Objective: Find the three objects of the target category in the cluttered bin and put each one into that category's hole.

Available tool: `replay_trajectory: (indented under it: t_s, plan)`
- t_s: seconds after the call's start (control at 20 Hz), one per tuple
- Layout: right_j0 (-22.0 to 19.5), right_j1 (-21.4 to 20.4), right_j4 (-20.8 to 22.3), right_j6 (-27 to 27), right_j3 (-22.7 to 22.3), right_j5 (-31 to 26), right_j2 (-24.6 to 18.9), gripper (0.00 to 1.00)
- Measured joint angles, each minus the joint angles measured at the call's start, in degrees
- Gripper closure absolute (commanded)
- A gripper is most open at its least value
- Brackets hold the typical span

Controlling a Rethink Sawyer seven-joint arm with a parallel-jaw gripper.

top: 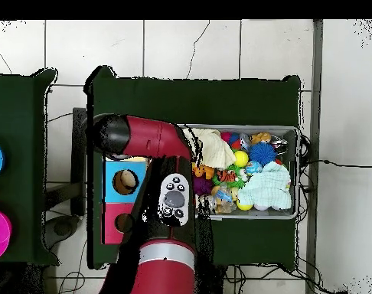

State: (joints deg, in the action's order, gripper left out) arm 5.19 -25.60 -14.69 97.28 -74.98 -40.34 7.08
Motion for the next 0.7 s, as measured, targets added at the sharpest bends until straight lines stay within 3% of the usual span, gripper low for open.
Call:
replay_trajectory:
  t_s: [0.25, 0.7]
  plan:
    - [0.1, 2.1, 0.1, 0.0, 1.5, -4.5, 0.0, 1.0]
    - [1.4, 2.8, 1.4, 0.0, 2.8, -7.2, 0.9, 1.0]
